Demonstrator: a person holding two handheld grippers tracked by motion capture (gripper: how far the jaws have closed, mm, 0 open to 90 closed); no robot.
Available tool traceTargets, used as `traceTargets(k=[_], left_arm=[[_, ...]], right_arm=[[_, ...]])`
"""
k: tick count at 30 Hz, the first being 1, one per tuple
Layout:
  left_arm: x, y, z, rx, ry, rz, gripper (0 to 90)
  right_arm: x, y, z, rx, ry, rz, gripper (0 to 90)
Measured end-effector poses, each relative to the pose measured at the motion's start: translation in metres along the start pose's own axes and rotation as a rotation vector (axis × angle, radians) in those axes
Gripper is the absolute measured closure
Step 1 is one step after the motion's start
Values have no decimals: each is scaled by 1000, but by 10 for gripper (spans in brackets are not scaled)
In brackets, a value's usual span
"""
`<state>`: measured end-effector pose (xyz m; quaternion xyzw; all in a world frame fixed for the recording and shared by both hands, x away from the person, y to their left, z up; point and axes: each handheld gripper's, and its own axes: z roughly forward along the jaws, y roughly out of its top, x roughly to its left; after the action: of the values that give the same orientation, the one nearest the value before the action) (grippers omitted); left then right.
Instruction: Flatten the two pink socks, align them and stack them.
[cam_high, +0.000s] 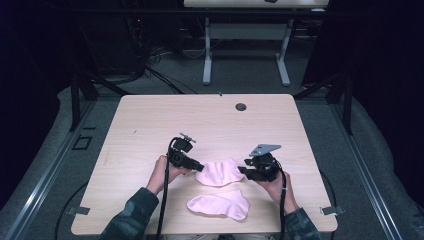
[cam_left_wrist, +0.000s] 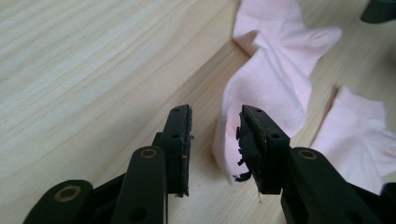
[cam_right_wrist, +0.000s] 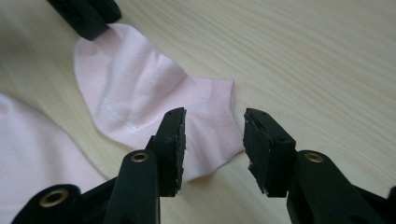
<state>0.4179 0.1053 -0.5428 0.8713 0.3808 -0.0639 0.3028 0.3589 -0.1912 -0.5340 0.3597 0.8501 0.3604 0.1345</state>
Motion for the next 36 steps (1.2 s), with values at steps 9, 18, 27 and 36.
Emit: traceTargets(k=[9, 18, 27, 36], left_arm=[[-10, -15, 2, -17, 40, 16, 629], [-15, -19, 4, -51, 67, 36, 846], [-16, -21, 5, -55, 93, 66, 884], [-14, -24, 7, -87, 89, 57, 885]], right_arm=[[-17, 2, 42, 101, 21, 52, 635], [-16, -3, 44, 125, 14, 46, 745], [-16, -7, 43, 108, 35, 56, 816], [-16, -8, 43, 101, 51, 77, 841]])
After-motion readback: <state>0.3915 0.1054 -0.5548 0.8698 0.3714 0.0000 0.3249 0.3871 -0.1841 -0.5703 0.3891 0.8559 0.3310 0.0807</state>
